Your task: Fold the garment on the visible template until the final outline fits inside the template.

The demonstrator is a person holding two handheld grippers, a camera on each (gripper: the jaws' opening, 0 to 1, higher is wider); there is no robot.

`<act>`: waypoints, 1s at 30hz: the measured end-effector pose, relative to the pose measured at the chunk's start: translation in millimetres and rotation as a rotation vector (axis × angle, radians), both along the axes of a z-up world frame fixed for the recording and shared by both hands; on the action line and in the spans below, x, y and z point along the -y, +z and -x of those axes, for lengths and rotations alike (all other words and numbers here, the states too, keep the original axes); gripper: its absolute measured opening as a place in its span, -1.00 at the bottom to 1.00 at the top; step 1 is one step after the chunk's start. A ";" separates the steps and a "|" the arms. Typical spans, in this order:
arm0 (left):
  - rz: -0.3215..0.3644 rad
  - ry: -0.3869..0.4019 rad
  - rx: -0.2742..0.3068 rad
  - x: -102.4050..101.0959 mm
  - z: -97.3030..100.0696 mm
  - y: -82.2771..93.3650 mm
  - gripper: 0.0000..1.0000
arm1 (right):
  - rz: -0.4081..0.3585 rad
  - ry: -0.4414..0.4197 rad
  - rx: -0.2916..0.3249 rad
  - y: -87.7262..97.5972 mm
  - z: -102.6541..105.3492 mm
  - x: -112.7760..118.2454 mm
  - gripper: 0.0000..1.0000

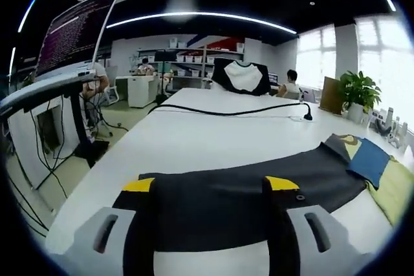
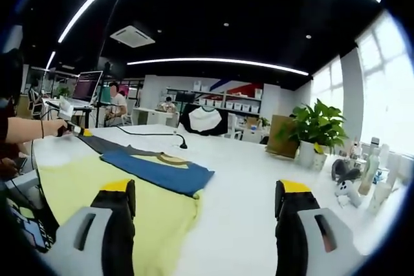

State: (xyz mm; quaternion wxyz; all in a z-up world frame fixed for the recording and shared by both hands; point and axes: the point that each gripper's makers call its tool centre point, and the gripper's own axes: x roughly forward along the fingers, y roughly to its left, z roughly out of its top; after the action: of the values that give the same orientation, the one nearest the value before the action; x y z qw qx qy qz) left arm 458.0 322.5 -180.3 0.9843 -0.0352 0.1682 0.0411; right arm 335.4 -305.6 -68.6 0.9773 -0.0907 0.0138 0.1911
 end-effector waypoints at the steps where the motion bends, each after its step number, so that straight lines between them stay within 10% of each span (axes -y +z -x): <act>1: -0.066 -0.001 -0.021 -0.7 0.8 -3.4 0.37 | -0.002 0.001 0.001 0.3 0.4 -0.3 0.83; 13: -0.067 0.052 0.002 -11.5 -2.5 -1.6 0.13 | -0.007 0.010 0.006 4.8 3.4 -3.0 0.81; 23: -0.130 0.056 0.015 -12.5 -6.8 -1.2 -0.78 | -0.014 0.013 0.009 7.2 5.5 -3.2 0.80; 30: -0.102 0.094 -0.017 -9.0 -5.1 -0.8 -0.94 | -0.018 0.004 0.010 10.1 7.3 1.5 0.78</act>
State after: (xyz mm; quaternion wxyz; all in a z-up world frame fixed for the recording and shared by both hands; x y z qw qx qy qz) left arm 463.2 331.5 -181.1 0.9803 0.0076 0.1722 0.0963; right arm 328.1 -307.1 -58.6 0.9777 -0.0829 0.0072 0.1929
